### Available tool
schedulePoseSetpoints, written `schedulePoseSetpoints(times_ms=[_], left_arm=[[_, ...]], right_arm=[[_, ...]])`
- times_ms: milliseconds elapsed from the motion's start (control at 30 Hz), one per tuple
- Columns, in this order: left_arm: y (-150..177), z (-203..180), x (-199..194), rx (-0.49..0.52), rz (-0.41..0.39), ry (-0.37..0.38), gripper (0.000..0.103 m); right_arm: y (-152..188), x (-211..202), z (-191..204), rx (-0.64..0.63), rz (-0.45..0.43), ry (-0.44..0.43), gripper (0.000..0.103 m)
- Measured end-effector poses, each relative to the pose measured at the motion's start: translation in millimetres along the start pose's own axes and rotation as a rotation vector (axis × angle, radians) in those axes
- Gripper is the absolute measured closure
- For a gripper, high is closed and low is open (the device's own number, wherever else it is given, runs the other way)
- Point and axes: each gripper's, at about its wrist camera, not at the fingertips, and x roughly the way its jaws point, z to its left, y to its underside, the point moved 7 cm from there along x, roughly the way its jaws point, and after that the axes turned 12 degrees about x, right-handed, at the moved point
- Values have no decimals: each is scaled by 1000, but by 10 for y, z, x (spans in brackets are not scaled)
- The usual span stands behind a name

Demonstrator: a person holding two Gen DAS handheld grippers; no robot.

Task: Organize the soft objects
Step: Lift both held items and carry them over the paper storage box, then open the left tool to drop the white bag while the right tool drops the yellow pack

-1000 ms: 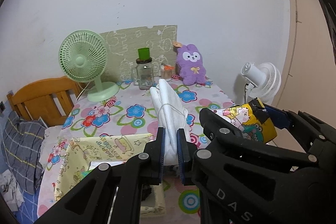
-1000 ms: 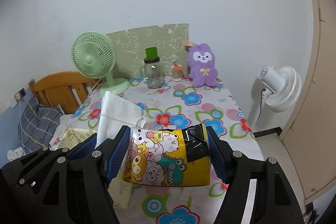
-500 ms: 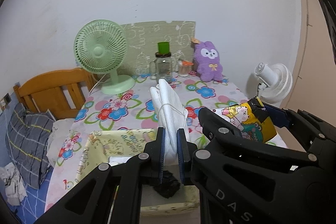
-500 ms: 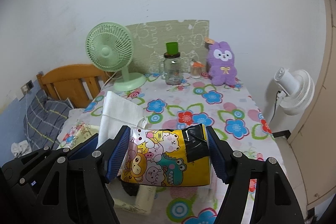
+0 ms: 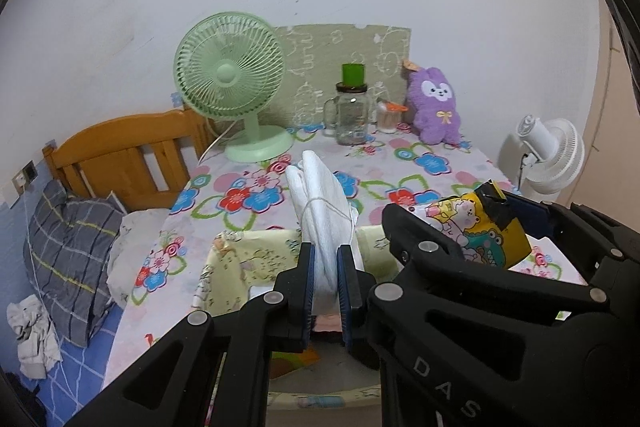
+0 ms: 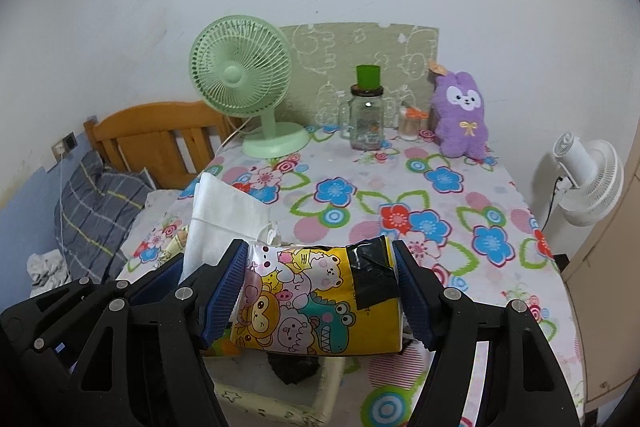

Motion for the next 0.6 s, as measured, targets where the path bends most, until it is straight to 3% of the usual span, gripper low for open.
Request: schedulePoseSetpoints(times_ms=[600], left_arm=[[347,435,375,-33,118,-37,93]], right_arm=[[280,568,391,-22,136,-50,30]])
